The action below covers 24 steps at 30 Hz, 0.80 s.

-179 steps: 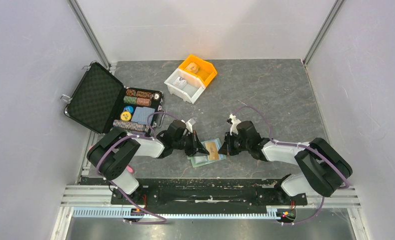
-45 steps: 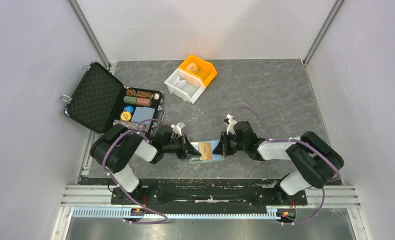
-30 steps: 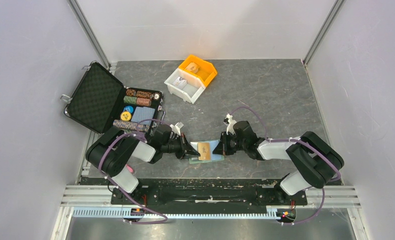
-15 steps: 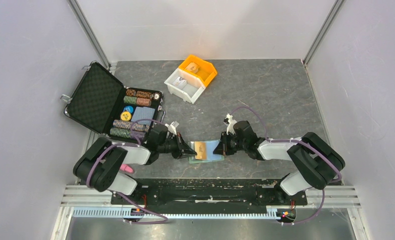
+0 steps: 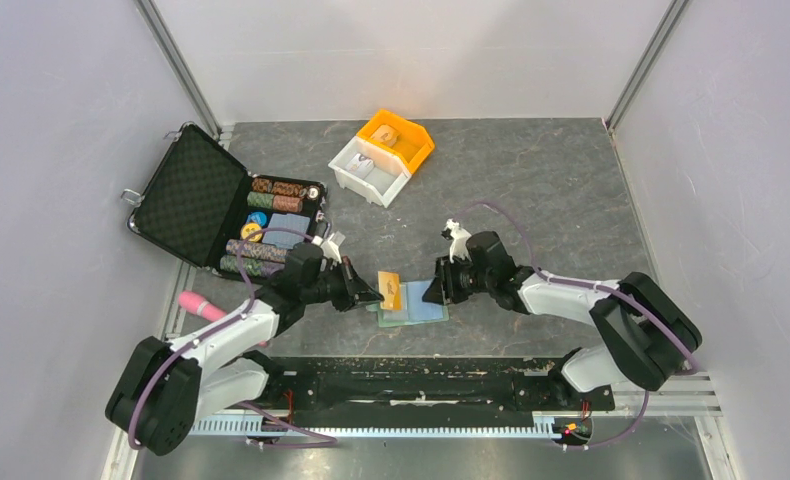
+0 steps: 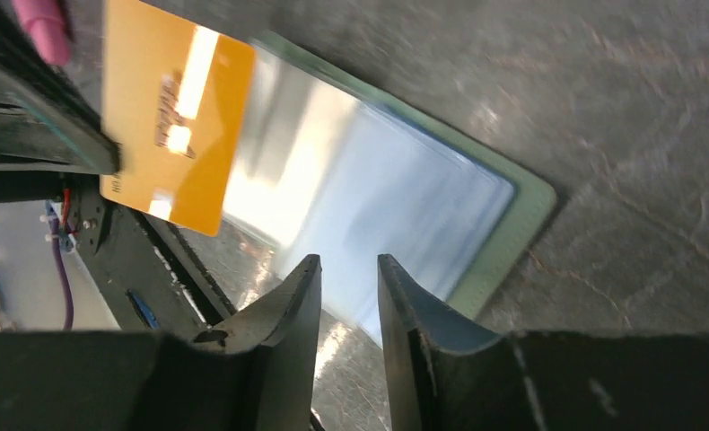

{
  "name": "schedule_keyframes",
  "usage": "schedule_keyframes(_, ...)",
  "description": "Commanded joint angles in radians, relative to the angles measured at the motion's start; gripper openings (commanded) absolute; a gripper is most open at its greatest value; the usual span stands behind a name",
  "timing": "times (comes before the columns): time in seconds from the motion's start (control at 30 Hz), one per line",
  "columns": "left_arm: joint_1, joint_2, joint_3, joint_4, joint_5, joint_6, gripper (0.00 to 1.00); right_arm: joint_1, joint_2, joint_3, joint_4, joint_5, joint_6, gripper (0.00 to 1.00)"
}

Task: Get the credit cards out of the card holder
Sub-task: Remove the credit card from the card holder, then place the credit card in the storage box.

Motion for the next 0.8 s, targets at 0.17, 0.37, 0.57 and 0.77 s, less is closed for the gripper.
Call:
schedule_keyframes(0.17, 0.002, -0.088, 0.082, -0.132, 0.211, 0.102, 0.02, -0.011, -0.049, 0.114, 0.13, -0.34, -0.128, 0.7)
schedule_keyframes(0.37, 0.002, -0.148, 0.116, -0.185, 0.247, 0.11, 0.02, -0.028, -0.02, 0.117, 0.209, -0.471, -0.063, 0.83)
schedule_keyframes(0.57, 0.002, -0.161, 0.141, -0.177, 0.326, 0.112, 0.02, -0.031, -0.009, 0.117, 0.239, -0.521, -0.026, 0.81)
schedule_keyframes(0.77, 0.002, -0.179, 0.14, -0.17, 0.35, 0.106, 0.02, -0.045, -0.007, 0.078, 0.464, -0.584, 0.144, 0.69)
